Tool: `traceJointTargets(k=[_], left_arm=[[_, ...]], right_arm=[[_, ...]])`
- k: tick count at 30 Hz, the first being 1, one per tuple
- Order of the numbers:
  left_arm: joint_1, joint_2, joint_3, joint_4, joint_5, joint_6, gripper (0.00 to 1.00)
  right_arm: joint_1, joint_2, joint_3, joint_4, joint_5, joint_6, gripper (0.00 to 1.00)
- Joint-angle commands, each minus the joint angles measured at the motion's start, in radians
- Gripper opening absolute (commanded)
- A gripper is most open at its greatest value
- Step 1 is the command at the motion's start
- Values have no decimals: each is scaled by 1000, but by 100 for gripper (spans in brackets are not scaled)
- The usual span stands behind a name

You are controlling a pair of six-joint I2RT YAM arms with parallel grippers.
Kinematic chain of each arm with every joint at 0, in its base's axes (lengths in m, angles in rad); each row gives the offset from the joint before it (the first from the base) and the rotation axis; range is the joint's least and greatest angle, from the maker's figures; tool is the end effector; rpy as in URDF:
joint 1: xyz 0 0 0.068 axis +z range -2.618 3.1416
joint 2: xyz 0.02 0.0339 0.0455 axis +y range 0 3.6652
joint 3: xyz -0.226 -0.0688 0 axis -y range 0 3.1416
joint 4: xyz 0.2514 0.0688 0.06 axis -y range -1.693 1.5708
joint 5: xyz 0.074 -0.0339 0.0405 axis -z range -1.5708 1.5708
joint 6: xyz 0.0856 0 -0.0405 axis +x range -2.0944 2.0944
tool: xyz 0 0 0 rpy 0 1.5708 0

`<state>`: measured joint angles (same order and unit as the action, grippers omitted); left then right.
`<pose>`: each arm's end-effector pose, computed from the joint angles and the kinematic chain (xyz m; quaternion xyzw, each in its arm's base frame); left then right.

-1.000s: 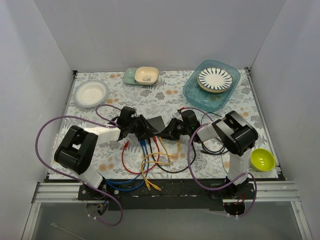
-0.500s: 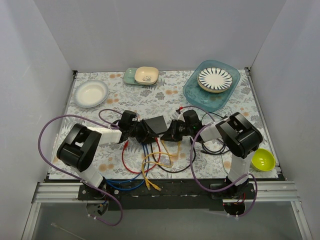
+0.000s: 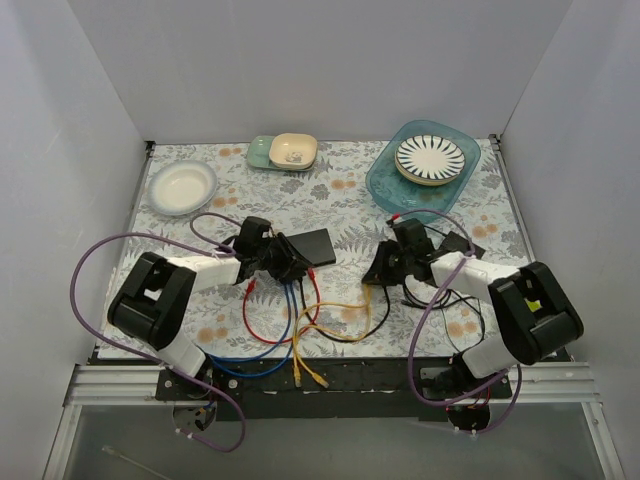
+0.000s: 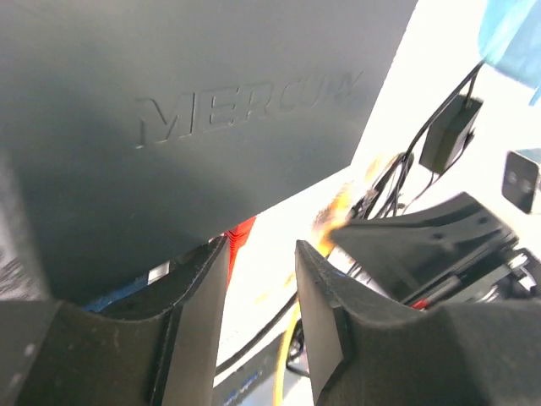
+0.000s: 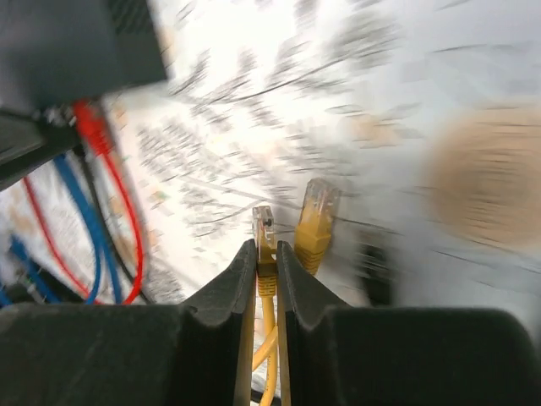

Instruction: Pull the plug from the switch port

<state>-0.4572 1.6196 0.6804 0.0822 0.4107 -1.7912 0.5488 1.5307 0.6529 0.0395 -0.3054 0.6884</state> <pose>0.2790 -0.1753 0.0565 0.5115 -0.7648 0.3910 0.0246 0.2611 0.1898 0.0685 0.0100 0.9244 0.3210 0.2060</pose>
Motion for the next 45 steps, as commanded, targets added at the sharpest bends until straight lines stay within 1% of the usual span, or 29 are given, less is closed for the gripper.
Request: traceJointTargets(k=[1, 2, 6, 7, 8, 10, 11, 12, 15, 18, 19, 20, 21, 22, 23, 25, 26, 28, 30, 37, 45], left_arm=[[25, -115, 30, -64, -110, 35, 38], [28, -137, 28, -67, -118, 38, 38], [41, -156, 28, -71, -121, 50, 38], [43, -158, 31, -73, -121, 52, 39], [45, -158, 31, -73, -121, 53, 39], [48, -167, 33, -68, -124, 53, 39], [49, -167, 31, -65, -124, 55, 40], [51, -167, 33, -64, -125, 55, 39], [57, -162, 38, -59, -127, 56, 40], [63, -138, 48, -67, -125, 58, 40], [66, -127, 53, -68, -127, 59, 40], [68, -121, 54, -68, -125, 58, 40], [74, -115, 56, -68, -122, 56, 40], [77, -109, 57, -68, -121, 56, 40], [80, -93, 59, -64, -112, 50, 40], [94, -75, 62, -64, -102, 44, 40], [97, -55, 64, -65, -96, 41, 40], [107, -38, 71, -76, -87, 41, 40], [114, -20, 73, -76, -79, 49, 40], [115, 16, 67, -73, -53, 58, 40], [115, -16, 24, -70, -23, 58, 39]], right_arm=[[-116, -107, 1, -274, 218, -108, 1], [-127, -115, 2, -289, 242, -125, 1], [-136, -136, 10, -279, 238, -133, 2], [-136, -144, 17, -261, 238, -129, 11], [-135, -164, 24, -242, 226, -125, 26], [-133, -184, 57, -210, 216, -112, 36], [-127, -191, 76, -182, 212, -109, 43], [-115, -188, 138, -181, 210, -109, 45], [-81, -138, 223, -144, 178, -99, 51], [-46, -54, 295, -66, 77, -70, 52], [-35, 9, 338, -59, 49, -64, 52], [-24, 43, 355, -52, -13, -59, 52], [-6, 78, 373, -49, -43, -55, 52], [5, 133, 384, -49, -67, -50, 52], [16, 158, 386, -15, -111, -41, 53], [39, 209, 375, 32, -147, -18, 53], [43, 219, 344, 54, -174, 14, 53], [54, 230, 305, 127, -193, 51, 53], [65, 233, 275, 151, -202, 74, 53], [111, 301, 286, 197, -218, 132, 53], [123, 387, 309, 261, -184, 232, 51]])
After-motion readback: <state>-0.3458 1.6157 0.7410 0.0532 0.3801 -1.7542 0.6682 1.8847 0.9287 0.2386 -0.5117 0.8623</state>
